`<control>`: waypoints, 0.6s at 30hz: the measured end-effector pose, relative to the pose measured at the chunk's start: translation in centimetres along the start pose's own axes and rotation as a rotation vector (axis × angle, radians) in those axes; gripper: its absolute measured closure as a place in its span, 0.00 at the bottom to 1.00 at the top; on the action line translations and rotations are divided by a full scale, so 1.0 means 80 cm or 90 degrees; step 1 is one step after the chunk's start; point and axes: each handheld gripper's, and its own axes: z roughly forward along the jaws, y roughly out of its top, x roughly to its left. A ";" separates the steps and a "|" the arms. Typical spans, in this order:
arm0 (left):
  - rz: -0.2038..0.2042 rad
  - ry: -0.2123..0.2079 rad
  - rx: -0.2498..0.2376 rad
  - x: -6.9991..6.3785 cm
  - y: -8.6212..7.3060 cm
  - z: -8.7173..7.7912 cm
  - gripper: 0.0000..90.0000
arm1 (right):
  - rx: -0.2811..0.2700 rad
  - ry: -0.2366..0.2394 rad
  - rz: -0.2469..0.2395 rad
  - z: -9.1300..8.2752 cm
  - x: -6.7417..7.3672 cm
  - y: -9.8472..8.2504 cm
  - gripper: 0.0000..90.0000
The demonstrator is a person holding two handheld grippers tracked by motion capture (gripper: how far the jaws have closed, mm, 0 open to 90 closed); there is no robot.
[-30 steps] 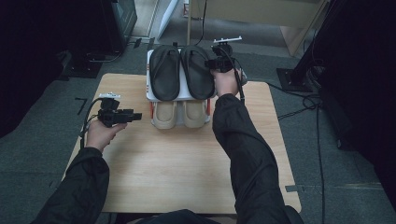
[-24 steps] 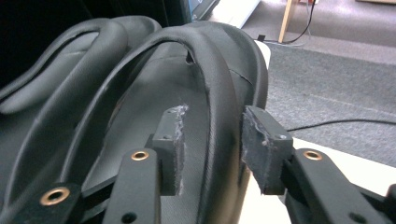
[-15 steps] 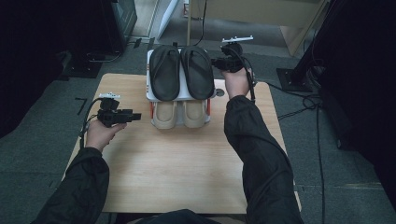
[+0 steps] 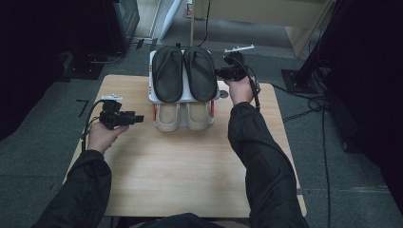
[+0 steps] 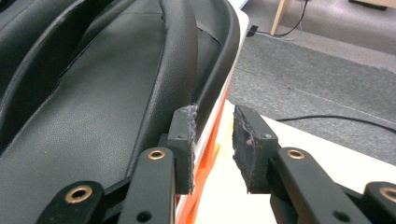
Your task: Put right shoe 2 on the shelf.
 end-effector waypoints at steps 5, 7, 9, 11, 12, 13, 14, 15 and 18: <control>-0.001 0.001 0.001 0.002 0.000 0.000 0.48 | -0.001 0.007 -0.006 -0.001 0.004 0.000 0.77; -0.001 0.001 0.002 0.001 0.000 0.001 0.48 | -0.005 0.013 -0.007 -0.002 0.007 0.000 0.77; 0.001 0.000 0.002 0.001 0.000 0.001 0.48 | -0.010 0.015 -0.011 -0.003 0.011 0.001 0.77; 0.002 -0.001 0.003 0.000 0.000 0.001 0.48 | -0.013 0.018 -0.012 -0.002 0.013 0.002 0.76; 0.002 -0.001 0.003 0.000 0.000 0.001 0.48 | -0.012 0.018 -0.010 -0.001 0.013 0.002 0.76; 0.002 -0.001 0.003 0.000 0.000 0.001 0.48 | -0.012 0.020 -0.007 0.000 0.014 0.001 0.76; 0.002 -0.001 0.003 0.000 0.000 0.001 0.48 | -0.013 0.019 -0.008 0.001 0.014 0.002 0.76; 0.002 -0.001 0.003 0.000 0.000 0.001 0.48 | -0.014 0.017 -0.009 0.001 0.014 0.002 0.76; 0.000 0.000 0.003 0.001 0.000 0.001 0.48 | -0.011 0.016 -0.006 0.002 0.013 0.001 0.75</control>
